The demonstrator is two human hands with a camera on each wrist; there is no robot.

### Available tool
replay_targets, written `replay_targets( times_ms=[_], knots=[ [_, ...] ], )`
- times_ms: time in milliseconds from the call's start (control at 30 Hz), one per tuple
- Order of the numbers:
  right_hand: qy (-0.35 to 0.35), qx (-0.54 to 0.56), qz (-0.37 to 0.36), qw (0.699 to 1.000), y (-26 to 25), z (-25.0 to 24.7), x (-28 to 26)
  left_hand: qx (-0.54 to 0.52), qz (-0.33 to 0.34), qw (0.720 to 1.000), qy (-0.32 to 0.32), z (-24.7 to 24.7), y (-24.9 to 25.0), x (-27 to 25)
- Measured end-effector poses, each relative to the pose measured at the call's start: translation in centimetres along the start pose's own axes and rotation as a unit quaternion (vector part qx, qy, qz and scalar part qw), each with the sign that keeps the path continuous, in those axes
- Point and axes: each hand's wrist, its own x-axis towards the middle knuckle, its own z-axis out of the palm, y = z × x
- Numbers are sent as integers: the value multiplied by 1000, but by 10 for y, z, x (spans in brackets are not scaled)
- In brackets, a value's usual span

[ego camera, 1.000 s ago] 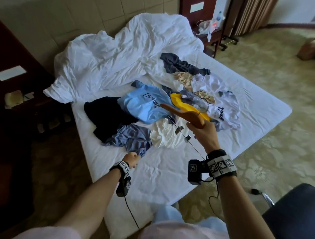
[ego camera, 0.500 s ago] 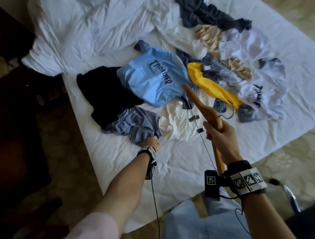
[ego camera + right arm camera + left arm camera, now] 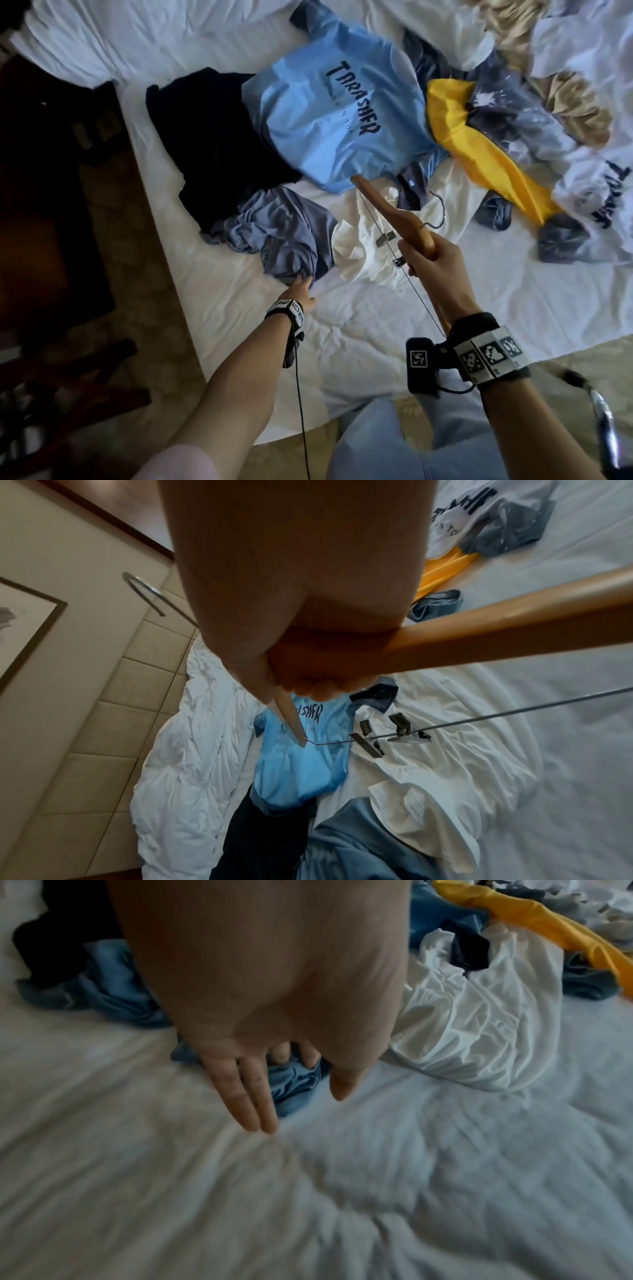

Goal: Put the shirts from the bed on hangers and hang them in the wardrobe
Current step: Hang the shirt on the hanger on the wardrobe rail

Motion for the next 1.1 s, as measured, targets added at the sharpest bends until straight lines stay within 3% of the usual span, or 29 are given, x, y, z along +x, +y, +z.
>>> replay_targets(
  times_ms=[233,333,533,667,733,833,900,967,1100],
  knots=[
    [-3,2,-10,1000,-5,4,7,-141,-89,983,74,5,11,2],
    [-2,5,-6,1000,-7,5,1,-114,-75,989,53,9,14,-4],
    [-13,12,-12,1000,-6,8,-15,-145,-71,982,100,12,11,-9],
    [-17,-9,-26,999,-1,4,-24,-102,-4,994,41,14,15,-9],
    [-19,-18,-27,999,1,3,-28,-73,-12,997,26,16,15,-9],
    [-19,-16,-21,999,5,5,-31,-94,-24,992,77,16,19,-23],
    [-16,-12,-19,1000,5,8,-32,-174,-14,972,155,12,21,-34],
    [-17,-6,-21,1000,3,11,-36,-288,-7,932,219,6,23,-50],
    [-40,-9,-23,999,-6,9,-49,-426,37,873,236,-11,32,-100]
  ],
)
